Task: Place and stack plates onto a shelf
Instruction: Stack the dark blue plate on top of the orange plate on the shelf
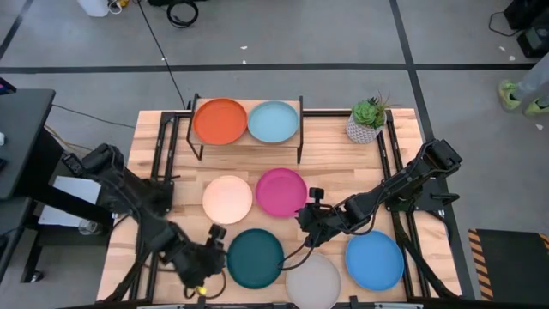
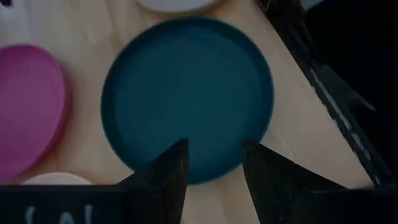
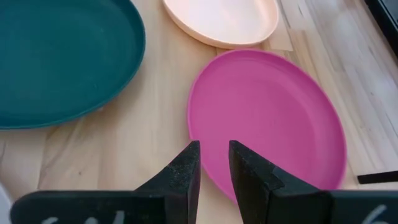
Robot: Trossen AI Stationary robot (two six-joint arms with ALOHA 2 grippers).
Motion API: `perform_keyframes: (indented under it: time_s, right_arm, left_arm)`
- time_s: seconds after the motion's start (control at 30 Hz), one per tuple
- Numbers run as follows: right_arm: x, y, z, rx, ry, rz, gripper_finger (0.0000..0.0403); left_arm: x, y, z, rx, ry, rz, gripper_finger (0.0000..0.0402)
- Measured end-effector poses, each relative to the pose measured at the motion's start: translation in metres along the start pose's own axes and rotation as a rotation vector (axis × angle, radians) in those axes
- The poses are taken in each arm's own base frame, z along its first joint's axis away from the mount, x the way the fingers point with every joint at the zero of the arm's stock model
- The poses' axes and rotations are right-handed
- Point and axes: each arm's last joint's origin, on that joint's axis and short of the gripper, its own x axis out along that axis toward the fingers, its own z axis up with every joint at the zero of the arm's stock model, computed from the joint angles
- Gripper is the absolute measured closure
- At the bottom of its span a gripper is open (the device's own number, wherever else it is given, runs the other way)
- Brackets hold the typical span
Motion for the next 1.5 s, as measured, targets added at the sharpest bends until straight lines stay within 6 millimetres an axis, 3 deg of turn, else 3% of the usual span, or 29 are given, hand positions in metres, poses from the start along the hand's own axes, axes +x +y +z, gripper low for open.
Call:
perform_keyframes:
  time_s: [0.17, 0.4, 0.63, 1.0, 1.17, 1.43, 1.5]
  right_arm:
    - [0.000, -0.001, 0.000, 0.001, 0.003, -0.009, 0.0312]
    - [0.001, -0.001, 0.000, 0.015, 0.002, -0.013, 0.0312]
    - [0.001, -0.001, 0.000, 0.019, 0.003, -0.013, 0.0312]
    - [0.001, -0.001, 0.000, 0.023, 0.002, -0.013, 0.0312]
    - [0.001, -0.001, 0.000, 0.024, 0.002, -0.012, 0.0312]
    - [0.001, -0.001, 0.000, 0.025, 0.000, -0.012, 0.0312]
    - [0.001, -0.001, 0.000, 0.025, 0.000, -0.012, 0.0312]
  left_arm:
    - [0.019, -0.022, -0.004, 0.014, -0.009, 0.016, 0.0246]
    - [0.059, -0.043, 0.007, 0.111, 0.089, -0.021, 0.0246]
    - [0.077, -0.056, 0.013, 0.156, 0.115, -0.039, 0.0246]
    - [0.104, -0.063, -0.006, 0.281, 0.221, -0.005, 0.0252]
    - [0.104, -0.061, -0.010, 0.310, 0.262, 0.016, 0.0282]
    - [0.103, -0.061, -0.011, 0.355, 0.273, 0.005, 0.0382]
    - [0.103, -0.061, -0.011, 0.353, 0.275, 0.003, 0.0387]
